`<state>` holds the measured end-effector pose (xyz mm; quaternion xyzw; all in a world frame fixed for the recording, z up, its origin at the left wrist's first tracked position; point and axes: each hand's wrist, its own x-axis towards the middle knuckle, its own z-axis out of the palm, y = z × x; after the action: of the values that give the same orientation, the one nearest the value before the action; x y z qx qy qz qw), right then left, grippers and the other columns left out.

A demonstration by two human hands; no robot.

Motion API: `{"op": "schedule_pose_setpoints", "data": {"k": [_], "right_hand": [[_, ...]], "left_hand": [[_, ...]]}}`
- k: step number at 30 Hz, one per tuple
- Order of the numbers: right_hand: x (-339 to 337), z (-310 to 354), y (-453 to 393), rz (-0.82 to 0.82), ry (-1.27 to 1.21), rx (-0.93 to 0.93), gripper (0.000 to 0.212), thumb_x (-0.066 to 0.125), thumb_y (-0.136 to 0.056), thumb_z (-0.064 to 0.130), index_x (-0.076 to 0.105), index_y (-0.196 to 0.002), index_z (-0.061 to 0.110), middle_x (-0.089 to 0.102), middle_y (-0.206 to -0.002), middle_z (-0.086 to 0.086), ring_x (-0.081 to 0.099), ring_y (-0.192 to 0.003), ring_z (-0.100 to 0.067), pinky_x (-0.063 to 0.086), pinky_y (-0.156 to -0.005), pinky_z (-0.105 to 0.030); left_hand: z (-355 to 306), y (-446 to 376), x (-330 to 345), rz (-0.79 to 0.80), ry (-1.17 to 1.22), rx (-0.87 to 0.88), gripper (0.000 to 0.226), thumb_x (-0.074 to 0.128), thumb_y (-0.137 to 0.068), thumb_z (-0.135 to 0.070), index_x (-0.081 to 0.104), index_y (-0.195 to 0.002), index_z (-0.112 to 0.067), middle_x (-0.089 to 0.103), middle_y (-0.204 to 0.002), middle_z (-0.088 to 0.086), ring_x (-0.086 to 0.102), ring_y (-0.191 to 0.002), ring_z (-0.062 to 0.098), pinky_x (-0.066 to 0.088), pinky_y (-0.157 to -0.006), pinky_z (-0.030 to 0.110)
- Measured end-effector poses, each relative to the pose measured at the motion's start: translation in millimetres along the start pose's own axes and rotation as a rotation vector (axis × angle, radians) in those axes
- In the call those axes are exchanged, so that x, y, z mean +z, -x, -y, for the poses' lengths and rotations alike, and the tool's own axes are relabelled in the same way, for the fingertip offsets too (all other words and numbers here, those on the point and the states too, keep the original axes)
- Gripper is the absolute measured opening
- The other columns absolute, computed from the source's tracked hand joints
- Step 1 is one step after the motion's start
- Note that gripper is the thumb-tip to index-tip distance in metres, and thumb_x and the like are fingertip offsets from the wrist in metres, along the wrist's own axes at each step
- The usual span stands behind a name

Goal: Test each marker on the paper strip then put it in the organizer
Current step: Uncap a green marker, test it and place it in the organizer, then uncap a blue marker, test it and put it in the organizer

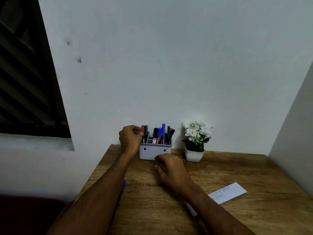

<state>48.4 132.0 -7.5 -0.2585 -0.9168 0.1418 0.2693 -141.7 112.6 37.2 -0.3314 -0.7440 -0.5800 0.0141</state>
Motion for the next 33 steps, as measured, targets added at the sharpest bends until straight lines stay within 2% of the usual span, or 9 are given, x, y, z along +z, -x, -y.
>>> {"op": "schedule_pose_setpoints", "data": {"k": [4, 6, 8, 10, 13, 22, 28, 31, 33], "right_hand": [[-3, 8, 9, -0.022, -0.017, -0.001, 0.028, 0.062, -0.097, 0.019, 0.068, -0.125, 0.018, 0.071, -0.121, 0.002, 0.061, -0.111, -0.010, 0.050, -0.098, -0.025], [-2, 12, 15, -0.036, -0.025, 0.003, 0.028, 0.064, -0.095, 0.019, 0.070, -0.122, 0.017, 0.072, -0.118, 0.002, 0.063, -0.108, -0.012, 0.049, -0.094, -0.022], [0, 15, 21, -0.048, -0.038, 0.008, 0.026, 0.065, -0.094, 0.020, 0.072, -0.119, 0.016, 0.074, -0.114, 0.001, 0.065, -0.104, -0.013, 0.053, -0.094, -0.027], [1, 21, 28, -0.041, -0.055, 0.018, 0.028, 0.065, -0.094, 0.021, 0.071, -0.122, 0.018, 0.073, -0.116, 0.002, 0.066, -0.106, -0.012, 0.055, -0.096, -0.034], [2, 27, 39, -0.037, -0.076, 0.017, 0.032, 0.065, -0.095, 0.022, 0.069, -0.127, 0.018, 0.073, -0.121, 0.002, 0.066, -0.111, -0.012, 0.055, -0.099, -0.034], [-5, 39, 62, -0.030, -0.105, 0.030, 0.032, 0.067, -0.097, 0.022, 0.067, -0.129, 0.018, 0.072, -0.121, 0.002, 0.064, -0.108, -0.007, 0.056, -0.095, -0.028], [-11, 37, 68, -0.027, -0.143, 0.070, 0.032, 0.068, -0.096, 0.020, 0.068, -0.128, 0.018, 0.072, -0.121, 0.003, 0.065, -0.108, -0.006, 0.057, -0.097, -0.029], [-14, 33, 69, -0.078, -0.213, 0.136, 0.027, 0.071, -0.095, 0.022, 0.073, -0.121, 0.018, 0.075, -0.113, 0.005, 0.067, -0.101, -0.004, 0.058, -0.092, -0.028], [-15, 31, 69, -0.106, -0.281, 0.195, 0.017, 0.072, -0.094, 0.026, 0.078, -0.108, 0.019, 0.078, -0.098, 0.008, 0.069, -0.089, -0.003, 0.059, -0.083, -0.027]], "left_hand": [[3, 12, -18, 0.010, -0.025, 0.023, 0.013, 0.076, -0.081, -0.002, 0.077, -0.091, -0.009, 0.075, -0.086, 0.005, 0.070, -0.082, 0.017, 0.058, -0.083, 0.032], [6, 20, -32, 0.079, -0.086, 0.020, 0.011, 0.077, -0.080, -0.003, 0.078, -0.089, -0.009, 0.076, -0.088, 0.005, 0.070, -0.083, 0.015, 0.057, -0.082, 0.027], [7, 28, -46, 0.207, -0.228, -0.017, 0.011, 0.080, -0.078, -0.005, 0.079, -0.089, -0.008, 0.076, -0.094, 0.006, 0.067, -0.086, 0.014, 0.051, -0.080, 0.021], [10, 36, -60, 0.351, -0.433, -0.060, 0.017, 0.085, -0.074, -0.014, 0.080, -0.090, -0.009, 0.076, -0.096, 0.007, 0.068, -0.087, 0.016, 0.053, -0.079, 0.022], [13, 53, -73, 0.483, -0.674, -0.097, 0.030, 0.090, -0.069, -0.026, 0.077, -0.091, -0.009, 0.075, -0.097, 0.007, 0.069, -0.087, 0.019, 0.055, -0.073, 0.024], [11, 90, -77, 0.512, -0.878, -0.072, 0.038, 0.095, -0.061, -0.022, 0.071, -0.086, -0.006, 0.072, -0.101, 0.012, 0.068, -0.096, 0.024, 0.060, -0.078, 0.034], [4, 102, -69, 0.496, -0.845, -0.017, 0.014, 0.077, -0.074, -0.002, 0.074, -0.087, -0.008, 0.071, -0.098, 0.012, 0.068, -0.092, 0.024, 0.061, -0.075, 0.035], [-2, 98, -61, 0.516, -0.630, -0.062, 0.010, 0.080, -0.074, -0.008, 0.078, -0.083, -0.011, 0.075, -0.091, 0.007, 0.071, -0.086, 0.020, 0.061, -0.075, 0.034], [-12, 99, -57, 0.542, -0.384, -0.145, 0.011, 0.081, -0.077, -0.008, 0.077, -0.087, -0.010, 0.074, -0.087, 0.006, 0.072, -0.081, 0.018, 0.062, -0.073, 0.033]]}}
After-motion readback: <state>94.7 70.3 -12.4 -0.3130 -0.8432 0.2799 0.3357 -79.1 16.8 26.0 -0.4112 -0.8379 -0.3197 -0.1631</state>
